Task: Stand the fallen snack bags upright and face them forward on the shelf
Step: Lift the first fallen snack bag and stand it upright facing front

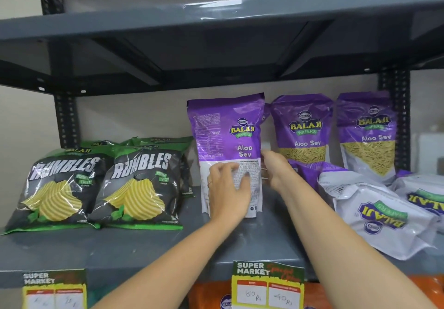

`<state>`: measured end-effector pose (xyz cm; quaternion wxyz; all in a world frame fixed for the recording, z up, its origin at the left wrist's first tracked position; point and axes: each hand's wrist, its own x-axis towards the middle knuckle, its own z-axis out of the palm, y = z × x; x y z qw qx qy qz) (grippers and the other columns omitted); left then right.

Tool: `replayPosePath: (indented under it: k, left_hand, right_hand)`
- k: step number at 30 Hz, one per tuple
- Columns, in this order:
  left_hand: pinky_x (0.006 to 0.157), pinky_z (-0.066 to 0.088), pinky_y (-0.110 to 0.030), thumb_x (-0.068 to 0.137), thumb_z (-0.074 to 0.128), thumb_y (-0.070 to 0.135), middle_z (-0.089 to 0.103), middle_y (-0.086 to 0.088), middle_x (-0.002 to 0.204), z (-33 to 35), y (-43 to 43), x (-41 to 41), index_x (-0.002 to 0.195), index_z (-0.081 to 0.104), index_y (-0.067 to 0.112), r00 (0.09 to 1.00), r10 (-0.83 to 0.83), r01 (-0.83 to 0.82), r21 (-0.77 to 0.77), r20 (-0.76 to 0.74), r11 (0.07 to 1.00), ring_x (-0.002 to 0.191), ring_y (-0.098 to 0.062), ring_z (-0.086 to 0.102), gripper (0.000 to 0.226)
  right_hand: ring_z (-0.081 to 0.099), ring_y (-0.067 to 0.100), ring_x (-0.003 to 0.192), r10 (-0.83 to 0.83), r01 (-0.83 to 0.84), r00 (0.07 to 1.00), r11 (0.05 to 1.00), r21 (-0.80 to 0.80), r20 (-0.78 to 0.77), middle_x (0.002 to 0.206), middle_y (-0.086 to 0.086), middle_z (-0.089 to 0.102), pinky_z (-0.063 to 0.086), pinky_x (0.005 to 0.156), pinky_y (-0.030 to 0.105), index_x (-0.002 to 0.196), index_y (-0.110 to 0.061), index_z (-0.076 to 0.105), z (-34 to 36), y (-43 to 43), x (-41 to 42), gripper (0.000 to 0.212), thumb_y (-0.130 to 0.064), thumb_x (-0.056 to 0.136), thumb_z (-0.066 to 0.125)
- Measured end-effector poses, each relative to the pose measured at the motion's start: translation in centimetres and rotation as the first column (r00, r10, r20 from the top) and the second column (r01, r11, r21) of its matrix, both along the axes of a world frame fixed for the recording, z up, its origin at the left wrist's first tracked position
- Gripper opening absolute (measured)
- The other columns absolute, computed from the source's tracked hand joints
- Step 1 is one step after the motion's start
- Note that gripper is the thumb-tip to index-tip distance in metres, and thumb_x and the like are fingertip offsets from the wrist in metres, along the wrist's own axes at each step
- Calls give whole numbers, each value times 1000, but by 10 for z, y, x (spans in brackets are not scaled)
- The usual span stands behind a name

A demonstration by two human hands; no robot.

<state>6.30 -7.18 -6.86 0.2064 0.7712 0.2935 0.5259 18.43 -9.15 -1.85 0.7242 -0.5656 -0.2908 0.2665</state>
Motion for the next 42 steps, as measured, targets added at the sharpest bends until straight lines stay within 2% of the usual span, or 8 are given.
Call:
replayPosePath:
  k: [5,10,18,23,29,34,39,42]
  left_hand:
    - [94,38,-36,98,24,50,57,1,125,8,0,7,115,59,23,977,8,30,-172,214,985,117,-24,52,47]
    - [92,45,-35,78,44,74,66,9,106,14,13,10,96,56,34,946,-82,193,-339,314,921,101,-17,62,46]
    - [67,55,-18,92,59,25,70,-2,88,17,57,-2,112,57,9,787,-324,519,-278,525,808,75,-7,70,25]
    - [89,46,-30,97,49,29,60,-10,118,19,79,-4,127,48,5,795,-240,504,-386,558,772,103,-18,57,38]
    - [96,47,-40,99,41,35,64,-13,113,24,85,9,120,56,5,887,-32,242,-406,461,881,110,-30,60,39]
    - [78,53,-26,90,58,42,67,-5,108,20,74,8,116,51,16,809,-237,433,-272,538,859,90,-11,66,37]
    - [76,53,-21,90,62,31,65,-4,103,18,80,4,108,50,15,773,-188,422,-269,606,866,92,-14,63,27]
    - [57,49,-11,95,55,30,63,4,86,21,82,-1,105,50,12,742,-188,472,-302,644,829,83,-12,61,21]
  right_hand:
    - [53,16,53,-79,73,976,997,36,201,63,4,61,36,49,21,66,-16,64,0,-3,-1,22,-13,88,58]
    - [52,6,54,-121,110,948,992,53,295,73,2,61,37,47,20,78,-15,62,0,-6,-8,21,-23,74,81]
    - [60,11,94,23,-42,990,990,132,138,115,0,61,44,64,21,138,-18,41,2,-5,-12,62,-50,88,57]
    - [65,3,52,116,-113,993,981,159,-10,68,-8,71,40,37,10,123,-13,58,-1,-6,-1,38,-34,92,58]
    - [61,8,76,-40,33,997,994,108,61,107,4,69,42,58,23,125,-10,53,-13,1,3,71,-43,70,80]
    - [62,18,80,-187,168,973,976,140,138,81,-1,65,49,74,31,114,-6,58,-15,8,3,69,-46,64,83]
    - [64,14,84,-161,148,981,982,118,105,99,-2,70,46,68,29,107,-18,64,-16,2,5,59,-68,76,55]
    - [69,8,68,-17,11,997,997,81,74,70,-13,75,45,55,22,95,-24,69,-15,-4,4,51,-66,86,42]
